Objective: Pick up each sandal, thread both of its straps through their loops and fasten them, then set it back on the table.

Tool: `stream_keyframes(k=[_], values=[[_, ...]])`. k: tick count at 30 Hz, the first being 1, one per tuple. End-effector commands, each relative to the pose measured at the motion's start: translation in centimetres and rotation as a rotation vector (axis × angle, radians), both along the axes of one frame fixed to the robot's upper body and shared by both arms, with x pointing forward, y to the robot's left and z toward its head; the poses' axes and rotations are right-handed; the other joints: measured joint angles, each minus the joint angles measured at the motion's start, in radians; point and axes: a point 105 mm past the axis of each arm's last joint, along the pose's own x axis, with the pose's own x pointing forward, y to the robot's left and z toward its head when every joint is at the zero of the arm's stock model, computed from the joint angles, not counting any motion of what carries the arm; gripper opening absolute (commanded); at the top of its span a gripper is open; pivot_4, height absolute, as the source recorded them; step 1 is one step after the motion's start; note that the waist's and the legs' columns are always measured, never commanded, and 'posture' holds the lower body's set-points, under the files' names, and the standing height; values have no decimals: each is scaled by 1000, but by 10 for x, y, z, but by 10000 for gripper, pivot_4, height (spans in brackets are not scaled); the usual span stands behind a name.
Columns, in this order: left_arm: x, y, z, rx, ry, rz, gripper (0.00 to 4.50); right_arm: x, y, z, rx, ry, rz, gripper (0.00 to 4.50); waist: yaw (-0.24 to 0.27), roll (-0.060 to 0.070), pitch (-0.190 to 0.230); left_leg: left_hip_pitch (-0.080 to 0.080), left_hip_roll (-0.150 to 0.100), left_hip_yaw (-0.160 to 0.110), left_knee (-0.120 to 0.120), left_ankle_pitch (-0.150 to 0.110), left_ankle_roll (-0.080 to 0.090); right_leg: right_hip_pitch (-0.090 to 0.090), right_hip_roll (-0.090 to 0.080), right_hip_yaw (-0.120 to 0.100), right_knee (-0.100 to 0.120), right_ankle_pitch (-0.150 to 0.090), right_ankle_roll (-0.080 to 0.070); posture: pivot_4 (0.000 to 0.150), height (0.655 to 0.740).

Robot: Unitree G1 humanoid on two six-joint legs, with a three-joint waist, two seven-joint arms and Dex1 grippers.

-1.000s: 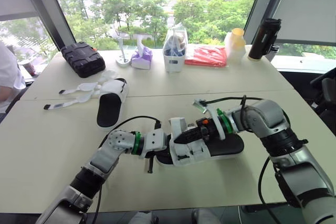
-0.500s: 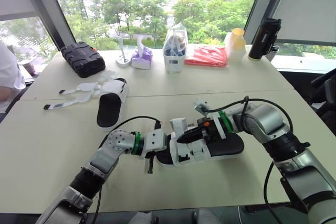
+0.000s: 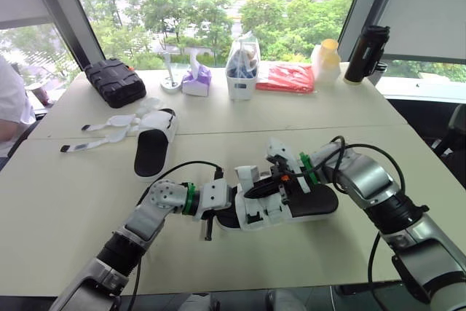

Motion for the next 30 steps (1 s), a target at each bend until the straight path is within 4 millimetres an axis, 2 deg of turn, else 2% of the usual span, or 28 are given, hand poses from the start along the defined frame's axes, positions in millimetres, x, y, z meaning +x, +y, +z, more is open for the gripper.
stream_keyframes(k=[1, 11, 16, 20, 30], values=[[-15, 12, -49, 165, 133, 11, 0, -6, 1, 9, 1, -50, 52, 481, 0, 0, 0, 0, 0, 0, 0, 0, 0, 0, 0, 0, 0, 0, 0, 1500, 7400], [-15, 10, -49, 163, 130, 8, 0, -8, -6, 12, -52, -98, 105, 481, 1, 0, 0, 0, 0, 0, 0, 0, 0, 0, 0, 0, 0, 0, 0, 1500, 7400], [-16, 10, -49, 160, 130, 10, 0, -21, -4, 11, -63, -83, 158, 481, 1, 0, 0, 0, 0, 0, 0, 0, 0, 0, 0, 0, 0, 0, 0, 1500, 7400], [-15, 10, -49, 160, 132, 12, 0, -33, -7, -1, -109, -71, 188, 481, 2, 0, 0, 0, 0, 0, 0, 0, 0, 0, 0, 0, 0, 0, 0, 1500, 7400], [-15, 10, -49, 160, 130, 11, 0, -47, -6, -13, -134, -40, 198, 481, 2, 0, 0, 0, 0, 0, 0, 0, 0, 0, 0, 0, 0, 0, 0, 1500, 7400]])
